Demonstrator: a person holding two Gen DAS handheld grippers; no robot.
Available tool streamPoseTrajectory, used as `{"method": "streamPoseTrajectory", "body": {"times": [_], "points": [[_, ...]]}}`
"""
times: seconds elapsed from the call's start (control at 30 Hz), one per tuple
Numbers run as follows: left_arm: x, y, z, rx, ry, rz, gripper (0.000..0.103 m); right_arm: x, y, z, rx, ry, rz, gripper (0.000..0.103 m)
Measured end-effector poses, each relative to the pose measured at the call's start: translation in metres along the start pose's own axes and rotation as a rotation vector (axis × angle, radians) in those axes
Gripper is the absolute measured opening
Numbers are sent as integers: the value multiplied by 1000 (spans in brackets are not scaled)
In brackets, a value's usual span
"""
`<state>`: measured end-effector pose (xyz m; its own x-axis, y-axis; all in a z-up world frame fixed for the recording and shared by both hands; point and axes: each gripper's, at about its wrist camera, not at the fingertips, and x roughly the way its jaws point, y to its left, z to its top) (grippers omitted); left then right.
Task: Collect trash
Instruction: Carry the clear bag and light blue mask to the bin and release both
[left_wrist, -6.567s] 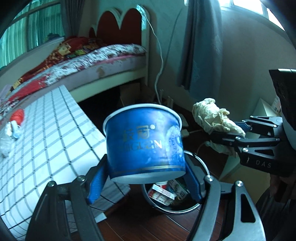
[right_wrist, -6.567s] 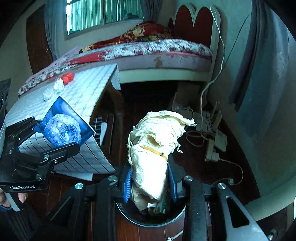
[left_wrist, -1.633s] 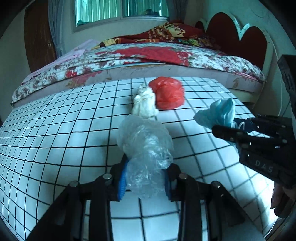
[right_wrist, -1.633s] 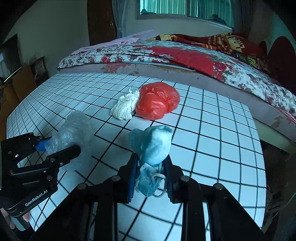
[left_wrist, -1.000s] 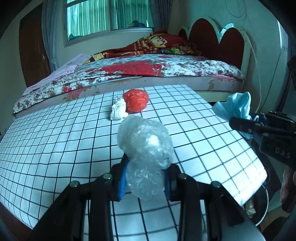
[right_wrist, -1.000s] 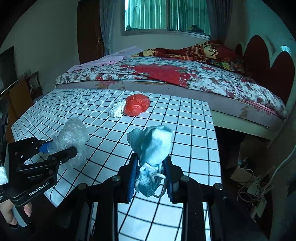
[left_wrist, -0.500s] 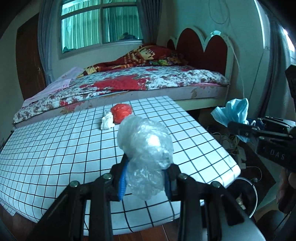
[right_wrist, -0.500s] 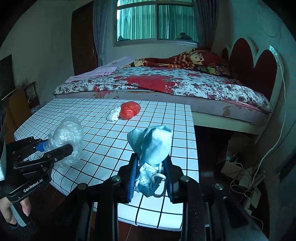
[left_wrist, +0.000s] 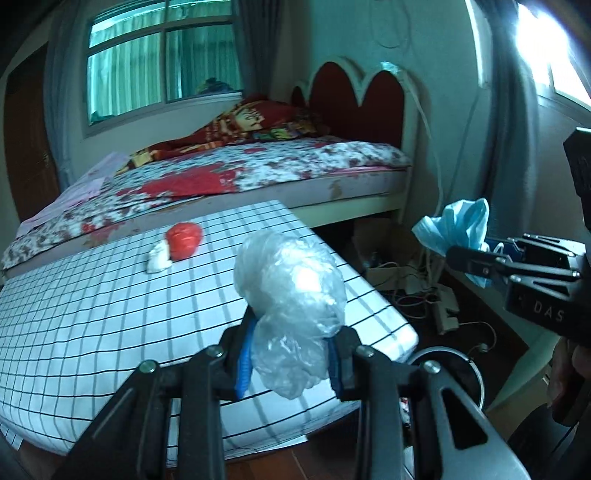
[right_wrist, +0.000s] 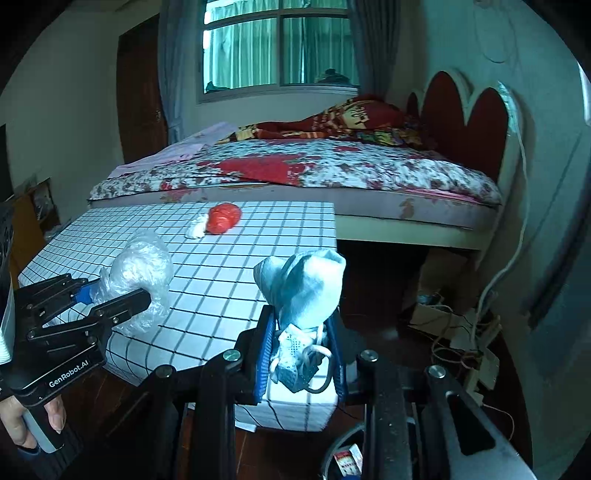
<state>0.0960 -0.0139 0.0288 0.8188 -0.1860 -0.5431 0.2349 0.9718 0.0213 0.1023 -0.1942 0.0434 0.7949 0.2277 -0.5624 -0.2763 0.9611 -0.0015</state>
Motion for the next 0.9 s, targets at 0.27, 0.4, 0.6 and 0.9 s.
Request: {"method": "streamPoseTrajectory", "body": {"times": [0.27, 0.4, 0.6, 0.9], "points": [[-1, -44, 4, 46, -12, -72, 33, -31, -44, -22, 58, -8, -71, 29], [2, -68, 0, 77, -6, -117, 33, -42, -61, -35, 80, -1, -97, 29], [9, -103, -10, 126, 15, -195, 33, -51, -88, -61, 115, 33, -140, 29], [28, -150, -33, 188, 79, -287, 33, -54, -118, -95, 158, 80, -178, 29]]}}
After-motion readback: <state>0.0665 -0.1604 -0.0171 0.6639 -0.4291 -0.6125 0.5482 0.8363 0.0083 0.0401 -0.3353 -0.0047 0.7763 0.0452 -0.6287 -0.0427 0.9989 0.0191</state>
